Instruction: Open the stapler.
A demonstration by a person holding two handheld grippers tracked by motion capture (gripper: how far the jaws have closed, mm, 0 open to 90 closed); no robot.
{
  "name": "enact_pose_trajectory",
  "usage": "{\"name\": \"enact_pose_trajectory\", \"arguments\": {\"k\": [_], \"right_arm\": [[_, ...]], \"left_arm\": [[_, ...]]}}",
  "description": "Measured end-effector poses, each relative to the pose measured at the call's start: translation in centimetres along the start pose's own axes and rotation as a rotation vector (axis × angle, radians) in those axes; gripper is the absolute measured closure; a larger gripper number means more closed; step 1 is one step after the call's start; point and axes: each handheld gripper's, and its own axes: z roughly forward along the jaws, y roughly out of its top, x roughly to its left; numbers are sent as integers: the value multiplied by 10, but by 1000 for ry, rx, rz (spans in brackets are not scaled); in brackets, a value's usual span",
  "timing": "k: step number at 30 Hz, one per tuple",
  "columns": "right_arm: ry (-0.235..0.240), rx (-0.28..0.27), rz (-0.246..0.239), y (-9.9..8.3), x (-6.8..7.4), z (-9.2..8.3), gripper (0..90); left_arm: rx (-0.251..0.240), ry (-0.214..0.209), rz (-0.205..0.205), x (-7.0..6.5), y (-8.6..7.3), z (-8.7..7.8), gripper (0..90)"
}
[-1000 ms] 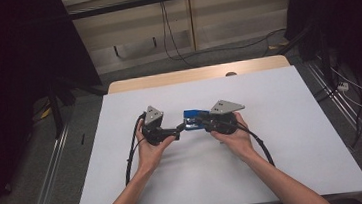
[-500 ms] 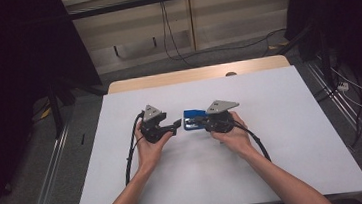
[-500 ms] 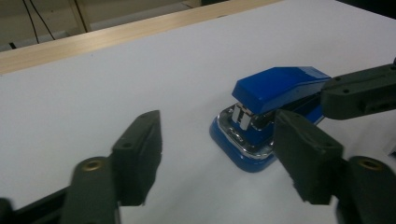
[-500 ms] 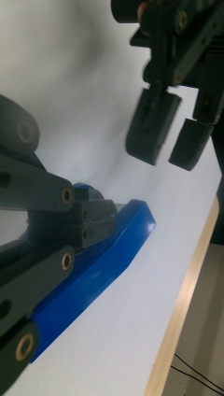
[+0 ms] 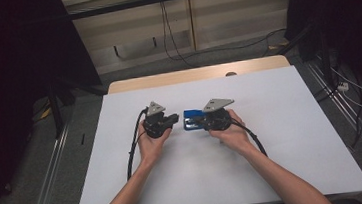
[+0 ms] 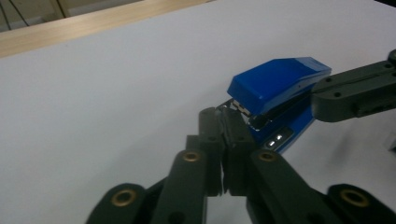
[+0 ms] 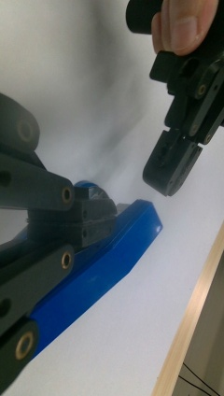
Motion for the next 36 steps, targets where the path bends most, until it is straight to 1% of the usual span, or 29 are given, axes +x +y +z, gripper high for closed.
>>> {"name": "enact_pose_trajectory", "arguments": {"k": [1,2,3,4,5,6,9,10,11,13,14,15,17,18,19,20,21,24,26,27,28,29,30,31,35,36], "right_arm": [[-1,10,-6,0,0,1,900],[0,18,-8,-1,-1,2,900],[0,25,-2,-2,-2,2,900],[2,35,-3,-3,-3,3,900],[-5,66,-12,-5,-3,4,900],[-5,66,-12,-5,-3,4,900],[-20,98,-17,-6,-5,5,900],[-20,98,-17,-6,-5,5,900],[-23,113,-19,-7,-6,7,900],[-27,119,-22,-7,-6,8,900],[-29,127,-22,-8,-7,9,900],[-32,130,-21,-9,-7,9,900],[-48,144,-24,-9,-8,10,900],[-53,148,-21,-9,-8,9,900],[-47,147,-13,-10,-9,9,900],[-48,150,-18,-10,-9,10,900],[-52,159,-25,-11,-9,10,900],[-55,152,-11,-12,-10,11,900],[-55,152,-8,-12,-10,11,900],[-55,150,-8,-12,-10,11,900],[-54,148,-5,-12,-10,11,900],[-53,146,-1,-12,-10,11,900],[-52,144,3,-13,-11,11,900],[-49,142,8,-13,-11,11,900],[-50,144,4,-13,-11,11,900],[-50,144,4,-13,-11,11,900]], "left_arm": [[6,-3,3,-1,0,1,900],[15,-3,0,-1,0,1,900],[20,-13,-11,-1,-1,1,900],[20,-7,-11,-2,-1,2,900],[20,-1,-7,-4,-1,2,900],[23,-10,-9,-4,-1,3,900],[25,-8,-6,-5,-1,5,900],[26,-10,-6,-6,-1,5,900],[29,-7,-1,-6,-1,6,900],[35,-7,12,-6,-1,7,900],[43,-8,24,-6,0,8,900],[58,-10,47,-6,1,7,900],[56,-14,45,-4,2,6,900],[50,-13,36,-3,3,5,900],[53,-9,35,-2,4,5,900],[52,-5,44,-1,5,5,900],[47,-7,39,-2,5,5,900],[42,-10,32,-1,5,7,900],[35,-15,15,-2,4,9,900],[31,-24,-2,-3,4,9,900],[32,-28,-3,-4,4,9,900],[40,-24,14,-7,5,9,900],[38,-23,23,-9,6,9,900],[43,-12,32,-10,6,9,900],[47,-8,18,-8,5,12,900],[52,-3,27,-7,4,12,900]]}}
